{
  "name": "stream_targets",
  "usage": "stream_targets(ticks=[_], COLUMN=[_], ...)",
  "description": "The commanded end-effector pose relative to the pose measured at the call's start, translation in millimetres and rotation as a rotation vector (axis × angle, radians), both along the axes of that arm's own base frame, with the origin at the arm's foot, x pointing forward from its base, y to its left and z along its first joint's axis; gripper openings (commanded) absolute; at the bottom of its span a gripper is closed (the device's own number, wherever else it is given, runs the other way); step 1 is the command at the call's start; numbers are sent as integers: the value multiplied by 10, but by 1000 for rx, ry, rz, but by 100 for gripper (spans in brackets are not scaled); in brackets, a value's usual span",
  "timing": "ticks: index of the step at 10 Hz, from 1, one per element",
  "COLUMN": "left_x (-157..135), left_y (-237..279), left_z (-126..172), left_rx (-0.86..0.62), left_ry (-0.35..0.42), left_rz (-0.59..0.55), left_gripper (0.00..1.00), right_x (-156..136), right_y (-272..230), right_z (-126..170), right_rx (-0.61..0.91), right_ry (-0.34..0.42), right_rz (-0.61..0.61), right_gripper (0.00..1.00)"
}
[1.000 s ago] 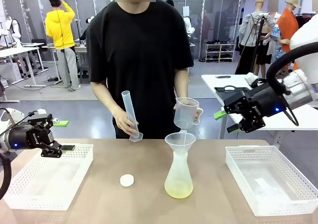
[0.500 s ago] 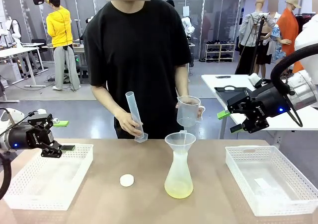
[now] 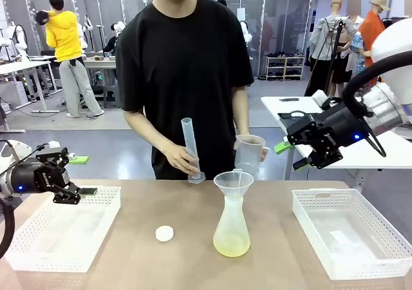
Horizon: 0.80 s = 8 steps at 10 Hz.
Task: Prepare the solutions needed for the experiment.
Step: Once the solution is in the Big flask , pick up the Plastic Funnel and place it back into the right Organizing basket.
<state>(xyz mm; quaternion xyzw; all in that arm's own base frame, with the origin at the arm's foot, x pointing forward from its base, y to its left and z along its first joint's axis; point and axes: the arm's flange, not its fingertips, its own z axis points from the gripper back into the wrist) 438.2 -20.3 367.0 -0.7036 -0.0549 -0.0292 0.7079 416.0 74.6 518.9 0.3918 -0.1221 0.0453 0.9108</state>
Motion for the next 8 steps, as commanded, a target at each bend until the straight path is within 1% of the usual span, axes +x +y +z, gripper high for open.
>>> stream_targets(ticks=[1, 4, 6, 8], left_x=[12, 12, 12, 12], left_y=[-12, -12, -12, -12], left_z=[15, 15, 15, 15], left_rx=[-2, -2, -2, -2], left_ry=[-4, -4, -4, -4], left_rz=[19, 19, 19, 19], left_gripper=[100, 100, 100, 100], right_x=[78, 209, 250, 267], right_y=[333, 695, 832, 905], right_z=[229, 293, 311, 302], right_rx=[-70, -199, -300, -329], right_ry=[45, 96, 119, 123], right_rz=[-14, -22, -28, -35], right_gripper=[81, 81, 81, 81])
